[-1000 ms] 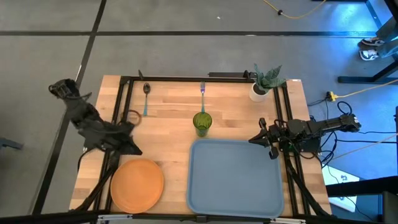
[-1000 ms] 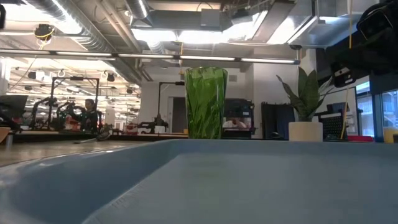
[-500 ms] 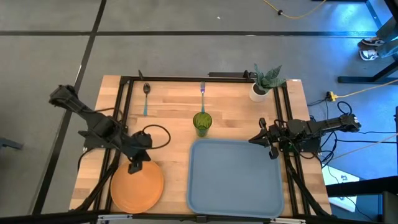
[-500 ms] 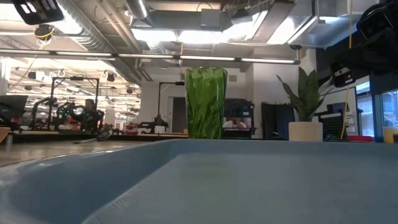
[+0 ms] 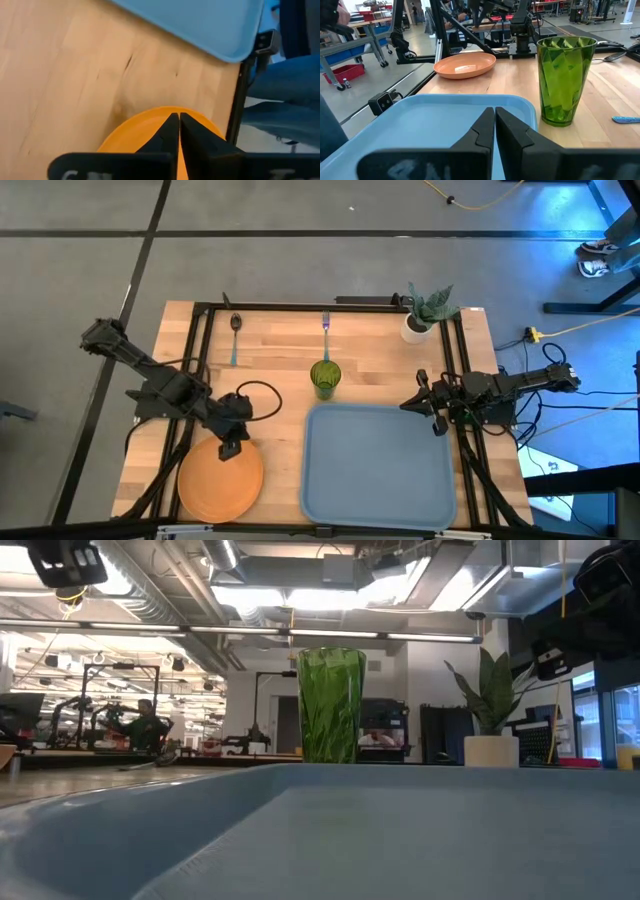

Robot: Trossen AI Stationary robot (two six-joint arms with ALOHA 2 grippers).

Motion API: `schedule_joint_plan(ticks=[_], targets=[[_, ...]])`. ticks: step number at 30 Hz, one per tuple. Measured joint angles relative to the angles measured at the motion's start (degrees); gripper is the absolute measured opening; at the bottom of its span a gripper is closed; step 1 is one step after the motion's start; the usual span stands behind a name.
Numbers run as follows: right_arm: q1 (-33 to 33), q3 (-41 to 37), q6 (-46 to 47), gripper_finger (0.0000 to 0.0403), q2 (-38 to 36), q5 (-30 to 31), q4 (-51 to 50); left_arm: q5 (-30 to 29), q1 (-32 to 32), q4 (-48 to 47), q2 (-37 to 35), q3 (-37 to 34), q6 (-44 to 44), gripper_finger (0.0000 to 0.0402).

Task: Pick and place plate/cup/fork/spoon on tray
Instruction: Put the green cup on the blue tray

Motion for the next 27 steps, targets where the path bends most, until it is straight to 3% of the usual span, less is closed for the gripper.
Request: schedule_joint_plan(ticks=[8, 16, 23, 27], targets=[[0.0, 0.0, 0.0, 0.0021, 0.0, 0.0, 0.0, 2.9, 1.8, -3.7, 3.0, 0.0, -0.6, 0.0064], [0.0, 0.0, 0.0, 0.0021, 0.0, 0.0, 0.0, 2.3, -0.1, -3.6, 6.2, 0.0, 23.3, 0.0071], [0.0, 0.0, 0.0, 0.0021, 0.0, 0.0, 0.0, -3.8, 0.3, -3.2, 8.8, 0.0, 25.5, 0.0072], [0.0, 0.0, 0.0, 0.0021, 0.0, 0.0, 0.0, -6.3, 3.9, -1.4, 8.4, 0.7, 32.2, 0.007]])
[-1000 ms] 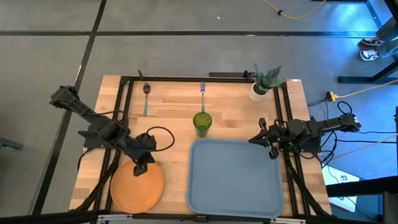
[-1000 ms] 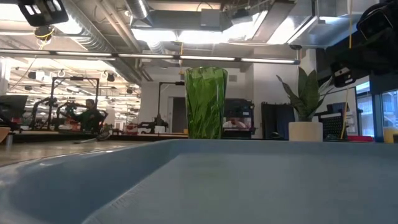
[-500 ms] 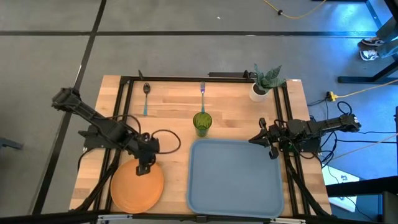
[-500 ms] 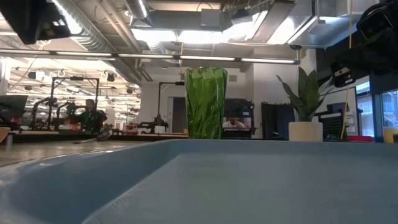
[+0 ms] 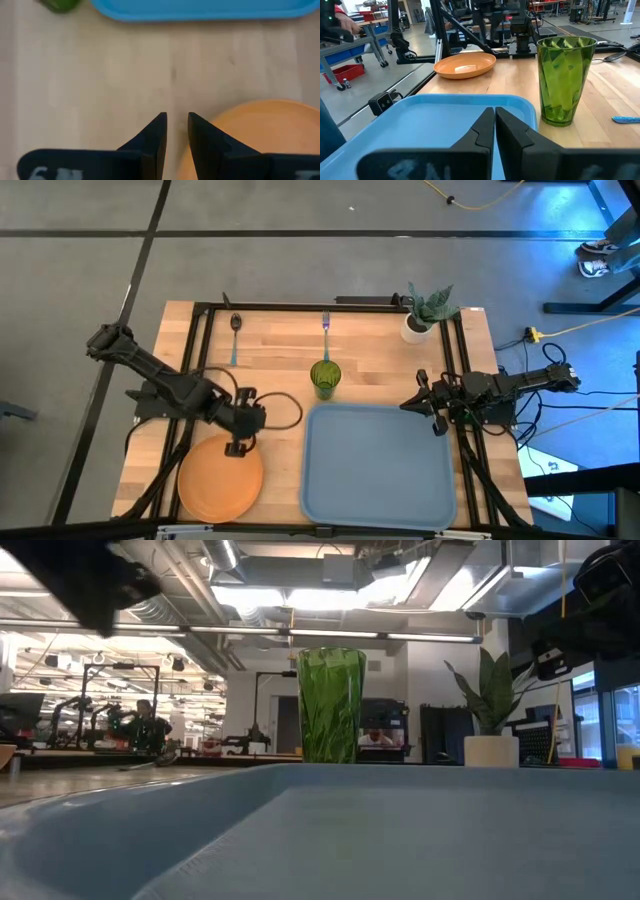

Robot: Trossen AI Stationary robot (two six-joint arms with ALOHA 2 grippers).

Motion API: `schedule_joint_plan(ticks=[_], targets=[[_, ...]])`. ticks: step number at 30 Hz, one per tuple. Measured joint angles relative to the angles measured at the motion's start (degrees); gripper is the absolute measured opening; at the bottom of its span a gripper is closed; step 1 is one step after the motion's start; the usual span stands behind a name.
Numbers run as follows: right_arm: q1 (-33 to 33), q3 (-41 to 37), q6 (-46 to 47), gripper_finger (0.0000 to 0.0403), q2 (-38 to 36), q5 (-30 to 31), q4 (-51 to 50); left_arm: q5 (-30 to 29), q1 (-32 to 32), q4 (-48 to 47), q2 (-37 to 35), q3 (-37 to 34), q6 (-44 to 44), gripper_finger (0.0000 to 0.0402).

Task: Pick and place plate/cup/fork/spoon on tray
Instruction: Put the green cup on the blue tray

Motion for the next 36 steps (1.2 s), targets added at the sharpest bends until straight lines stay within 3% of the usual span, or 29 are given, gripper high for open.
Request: schedule_joint_plan(ticks=[3, 8, 13, 19, 27, 36], targets=[[0.0, 0.0, 0.0, 0.0021, 0.0, 0.0, 0.0, -0.3, 2.8, -0.3, -0.1, 2.8, 8.1, 0.007], [0.0, 0.0, -0.1, 0.0021, 0.0, 0.0, 0.0, -6.5, 10.1, -0.3, 0.9, 9.6, 19.4, 0.007], [0.0, 0.0, -0.2, 0.0021, 0.0, 0.0, 0.0, -0.3, 19.3, -0.9, 4.2, 15.9, 31.4, 0.007], [0.0, 0.0, -0.2, 0.0021, 0.0, 0.0, 0.0, 3.7, 25.4, -3.2, 12.0, 24.9, 44.7, 0.007], [0.0, 0.0, -0.3, 0.0021, 0.0, 0.0, 0.0, 11.2, 28.2, -3.3, 22.3, 34.3, 52.3, 0.007], [0.0, 0.0, -0.4, 0.0021, 0.0, 0.0, 0.0, 12.0, 27.1, -4.3, 27.8, 36.0, 56.9, 0.007]])
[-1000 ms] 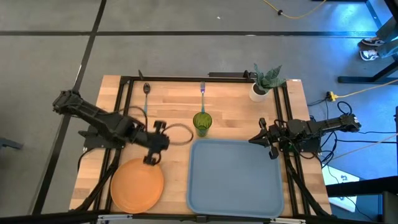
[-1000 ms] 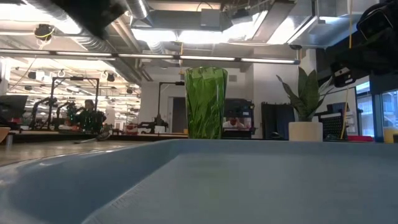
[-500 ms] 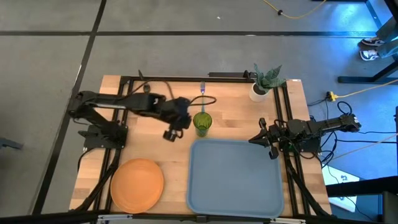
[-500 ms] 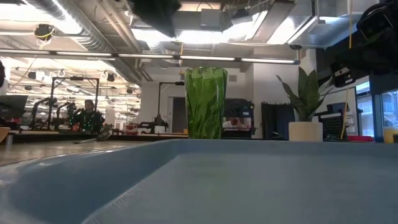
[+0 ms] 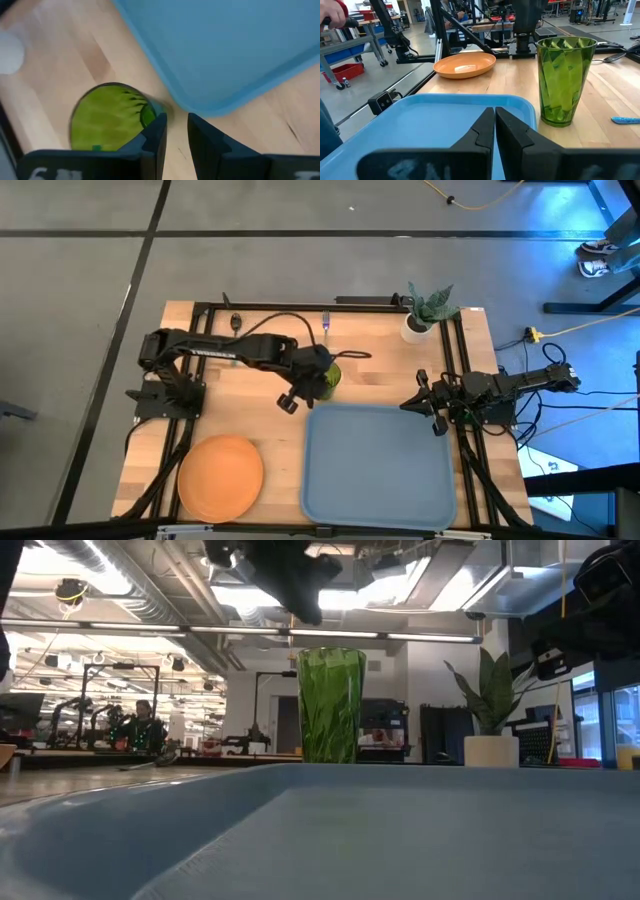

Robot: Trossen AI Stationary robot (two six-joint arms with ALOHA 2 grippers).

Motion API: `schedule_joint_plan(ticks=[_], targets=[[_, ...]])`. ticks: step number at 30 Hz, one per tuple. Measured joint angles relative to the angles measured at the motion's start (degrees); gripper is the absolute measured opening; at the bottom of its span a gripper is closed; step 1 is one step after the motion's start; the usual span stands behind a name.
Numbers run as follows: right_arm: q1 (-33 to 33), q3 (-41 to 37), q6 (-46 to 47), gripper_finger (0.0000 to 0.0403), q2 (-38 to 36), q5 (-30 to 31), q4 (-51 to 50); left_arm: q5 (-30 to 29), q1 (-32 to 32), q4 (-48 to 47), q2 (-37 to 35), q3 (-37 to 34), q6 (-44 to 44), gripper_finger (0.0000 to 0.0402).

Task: Pick and place plate/cup/fork/spoon on tray
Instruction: Put the green cup on the blue tray

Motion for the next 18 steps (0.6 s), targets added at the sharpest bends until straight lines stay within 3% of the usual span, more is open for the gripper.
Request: schedule_joint_plan(ticks=[7, 18], targets=[[0.0, 0.0, 0.0, 0.0021, 0.0, 0.0, 0.0, -3.3, 0.0, 0.4, 0.7, 0.0, -0.1, 0.007], [0.0, 0.0, 0.1, 0.0021, 0.0, 0.0, 0.0, -3.1, 0.6, -1.1, 1.5, 0.0, -3.1, 0.0069]])
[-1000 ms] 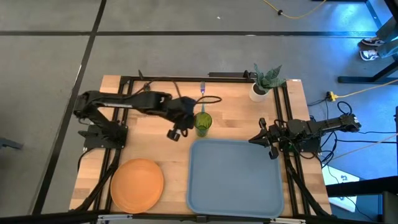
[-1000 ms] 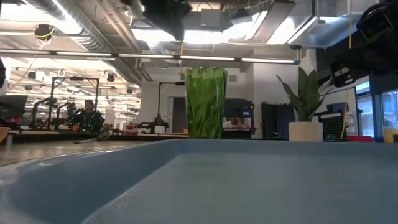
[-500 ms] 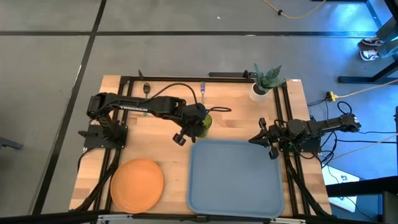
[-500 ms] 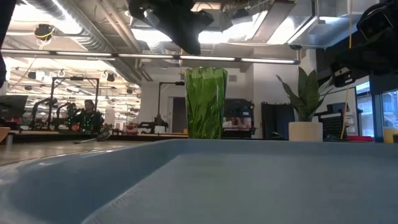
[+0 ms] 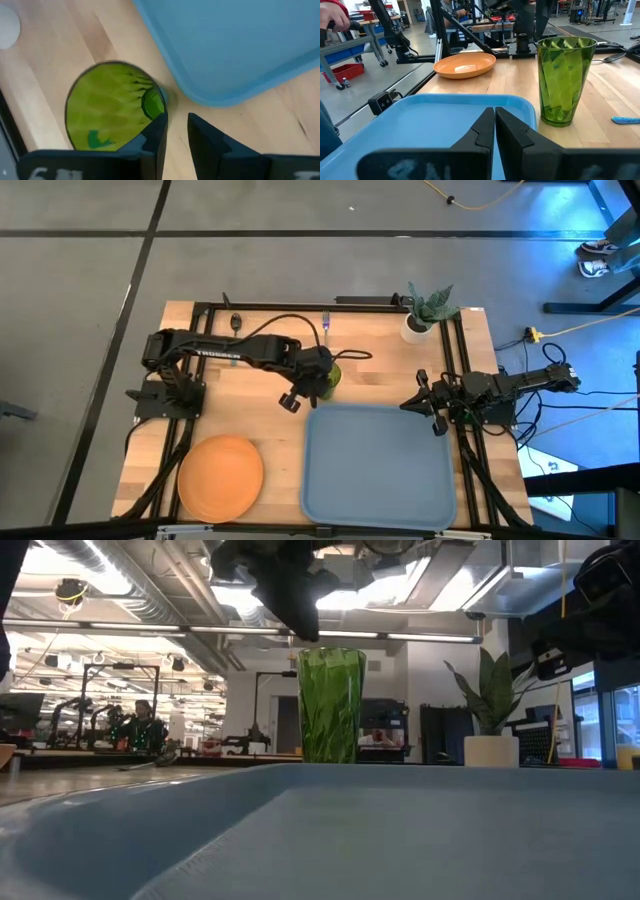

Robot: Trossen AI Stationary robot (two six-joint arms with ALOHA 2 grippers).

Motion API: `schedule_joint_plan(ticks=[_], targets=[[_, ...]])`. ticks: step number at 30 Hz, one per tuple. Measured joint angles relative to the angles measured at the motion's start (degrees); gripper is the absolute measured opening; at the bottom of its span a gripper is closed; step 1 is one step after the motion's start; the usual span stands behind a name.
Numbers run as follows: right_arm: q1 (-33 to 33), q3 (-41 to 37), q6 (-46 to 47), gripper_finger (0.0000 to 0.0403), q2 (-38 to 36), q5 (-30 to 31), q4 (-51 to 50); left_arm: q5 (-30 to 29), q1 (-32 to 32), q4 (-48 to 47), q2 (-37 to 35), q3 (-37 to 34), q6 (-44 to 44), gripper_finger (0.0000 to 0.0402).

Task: Pick and place plate/cup/fork/spoon on tray
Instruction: Put the green cup on the blue tray

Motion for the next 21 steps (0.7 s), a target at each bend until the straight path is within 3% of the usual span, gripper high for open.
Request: schedule_joint_plan(ticks=[8, 21], targets=[[0.0, 0.0, 0.0, 0.0021, 0.0, 0.0, 0.0, -3.4, 0.7, 2.7, 2.0, 0.1, -0.5, 0.0069], [0.0, 0.0, 0.0, 0.0021, 0.0, 0.0, 0.0, -3.6, 0.8, 3.1, 4.0, 0.0, -0.2, 0.0063]])
